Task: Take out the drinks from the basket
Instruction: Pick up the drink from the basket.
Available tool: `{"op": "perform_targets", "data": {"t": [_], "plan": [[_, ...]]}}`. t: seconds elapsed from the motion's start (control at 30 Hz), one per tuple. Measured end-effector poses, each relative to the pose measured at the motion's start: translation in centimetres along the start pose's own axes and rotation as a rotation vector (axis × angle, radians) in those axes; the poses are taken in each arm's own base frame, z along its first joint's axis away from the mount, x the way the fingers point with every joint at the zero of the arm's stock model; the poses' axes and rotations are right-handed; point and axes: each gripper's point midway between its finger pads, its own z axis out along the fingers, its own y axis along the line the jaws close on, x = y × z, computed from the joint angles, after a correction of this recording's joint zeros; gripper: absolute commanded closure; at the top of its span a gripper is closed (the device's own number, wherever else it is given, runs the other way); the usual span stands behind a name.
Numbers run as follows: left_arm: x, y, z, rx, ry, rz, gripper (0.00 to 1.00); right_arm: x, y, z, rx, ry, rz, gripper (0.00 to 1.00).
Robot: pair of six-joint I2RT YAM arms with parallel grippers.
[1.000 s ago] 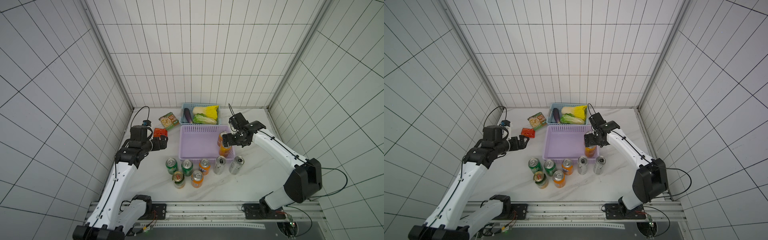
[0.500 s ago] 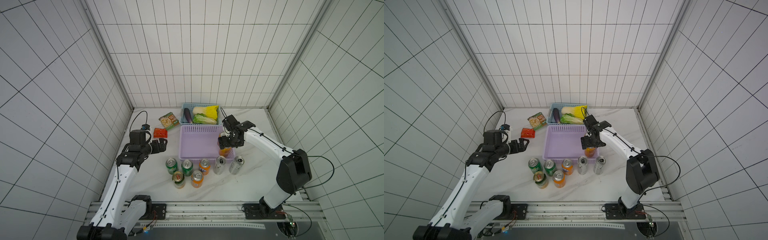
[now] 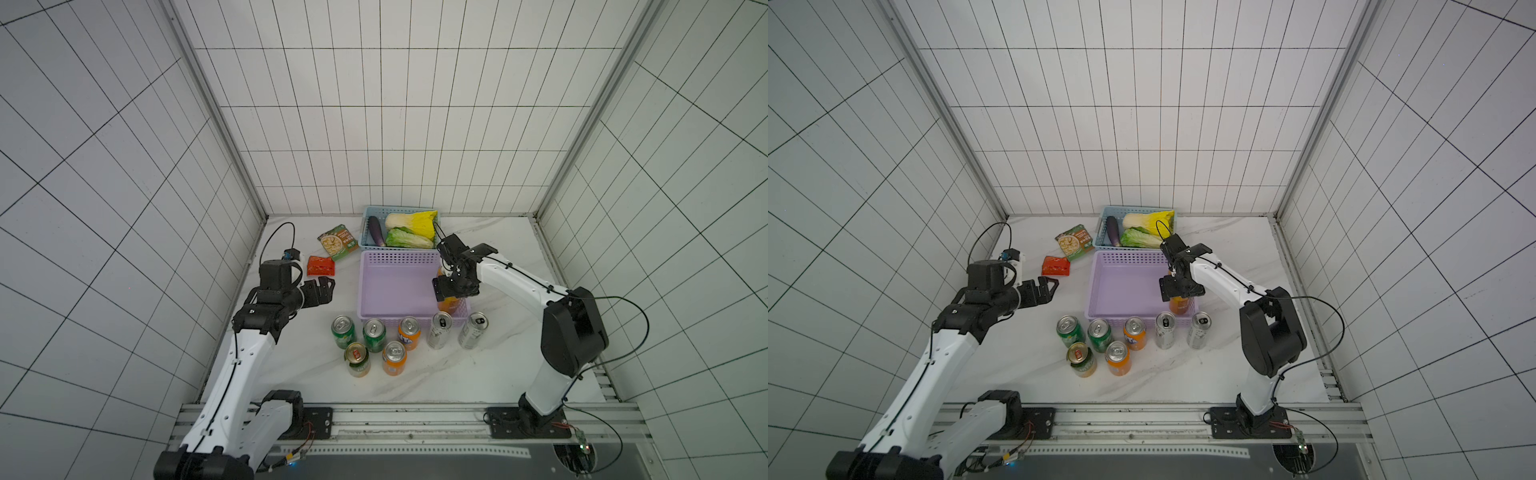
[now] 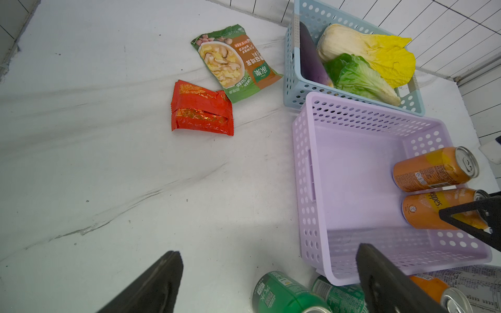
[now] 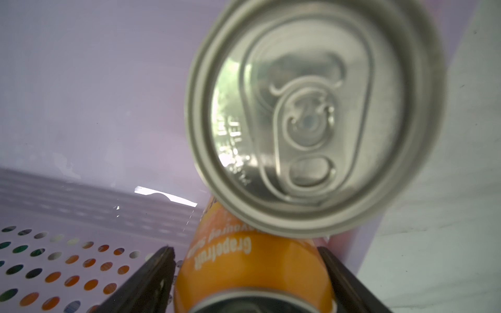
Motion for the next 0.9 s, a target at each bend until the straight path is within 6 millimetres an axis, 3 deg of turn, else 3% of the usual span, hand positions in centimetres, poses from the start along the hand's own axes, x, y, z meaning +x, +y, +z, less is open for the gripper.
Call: {"op": "perform_targets", "data": {"t": [0.33,0.6,0.73,0.9], "plan": [[0.1,0.1,0.1,-0.001,0.004,0.000,0.02,-0.1,-0.1,0.1,0.016,-0.006,0.002,0.34],[0.1,0.0,0.1,0.000,0.005,0.002,0.02,0.3,-0.1,-0.3,0.026,-0.001,-0.005,0.37],[0.2,0.0,0.2,0.004,0.009,0.001,0.02,0.7,0.3,-1.3,0.025,0.000,-0.021,0.38],[0.3,-0.1,0.3,0.010,0.017,0.000,0.02,-0.3,1.3,-3.9,0.009,-0.049,-0.042,0.38]]}}
